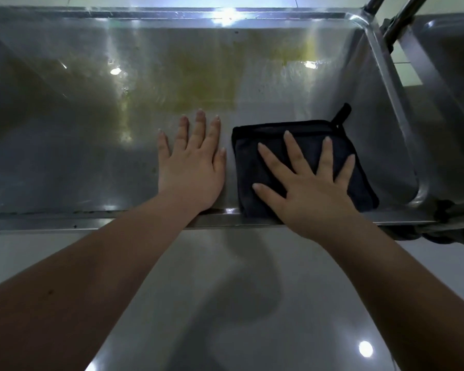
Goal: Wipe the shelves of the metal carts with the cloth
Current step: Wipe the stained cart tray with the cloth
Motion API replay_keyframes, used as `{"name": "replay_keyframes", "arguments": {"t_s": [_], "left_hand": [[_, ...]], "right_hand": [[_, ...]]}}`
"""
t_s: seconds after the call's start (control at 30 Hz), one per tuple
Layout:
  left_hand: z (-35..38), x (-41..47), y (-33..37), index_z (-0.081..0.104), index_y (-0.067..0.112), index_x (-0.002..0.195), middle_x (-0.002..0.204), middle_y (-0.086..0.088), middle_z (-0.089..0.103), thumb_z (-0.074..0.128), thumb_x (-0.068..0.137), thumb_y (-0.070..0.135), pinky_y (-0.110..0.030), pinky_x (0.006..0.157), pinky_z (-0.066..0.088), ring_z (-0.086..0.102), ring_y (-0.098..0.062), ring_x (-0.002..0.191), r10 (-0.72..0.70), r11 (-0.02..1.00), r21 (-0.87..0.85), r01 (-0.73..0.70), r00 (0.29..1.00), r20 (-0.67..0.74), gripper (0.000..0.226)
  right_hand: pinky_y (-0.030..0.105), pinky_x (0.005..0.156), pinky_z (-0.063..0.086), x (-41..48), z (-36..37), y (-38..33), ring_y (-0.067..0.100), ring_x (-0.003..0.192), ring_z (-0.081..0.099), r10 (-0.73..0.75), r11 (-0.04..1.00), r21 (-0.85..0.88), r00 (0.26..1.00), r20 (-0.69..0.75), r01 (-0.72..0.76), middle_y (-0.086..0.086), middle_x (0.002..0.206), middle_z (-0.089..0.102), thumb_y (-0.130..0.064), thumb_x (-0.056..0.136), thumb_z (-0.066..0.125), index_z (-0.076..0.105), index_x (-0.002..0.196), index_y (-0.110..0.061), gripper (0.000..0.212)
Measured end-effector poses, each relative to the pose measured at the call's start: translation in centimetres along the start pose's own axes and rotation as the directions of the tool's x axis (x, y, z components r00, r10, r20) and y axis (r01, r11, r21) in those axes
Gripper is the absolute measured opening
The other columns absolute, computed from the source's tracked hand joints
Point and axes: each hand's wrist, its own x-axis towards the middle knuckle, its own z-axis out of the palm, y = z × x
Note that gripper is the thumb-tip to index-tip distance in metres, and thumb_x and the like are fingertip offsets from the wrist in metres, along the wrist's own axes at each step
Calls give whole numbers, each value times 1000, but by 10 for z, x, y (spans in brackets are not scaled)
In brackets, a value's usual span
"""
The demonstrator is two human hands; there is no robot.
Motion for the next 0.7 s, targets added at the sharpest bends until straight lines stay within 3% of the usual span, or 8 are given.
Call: {"name": "replay_keyframes", "arguments": {"t_s": [0.17,0.37,0.53,0.7], "left_hand": [[0,1,-3,0,29,156,165,0,-2,7,98,45,-56,117,-3,-3,-25,151,13,1000,-4,-13,1000,4,61],[-2,7,-6,2,31,156,165,2,0,11,100,44,-55,118,-2,-2,-24,151,10,1000,-29,-10,1000,-10,58],[-1,7,-6,1,29,156,165,2,-2,12,99,41,-55,119,-2,-2,-22,151,-4,1000,-20,4,1000,-4,59],[-2,7,-4,-2,28,157,165,3,-4,8,99,41,-53,119,-4,-5,-21,151,-22,1000,-19,22,1000,0,60]], "right_hand": [[72,101,-21,81,-17,-7,43,143,-25,5,1000,1,999,-53,-5,-17,161,-18,-93,71,14,-9,141,-66,78],[75,101,-18,160,-41,-25,45,143,-24,49,998,32,998,-29,-49,-13,163,-15,-88,78,20,-4,145,-61,76],[73,104,-18,110,-23,-19,43,144,-22,-9,1000,15,998,-67,10,-16,162,-15,-85,79,13,-5,144,-62,71],[68,105,-22,8,6,-3,39,144,-25,-81,997,-26,992,-92,79,-20,159,-21,-85,75,0,-20,137,-66,68]]}}
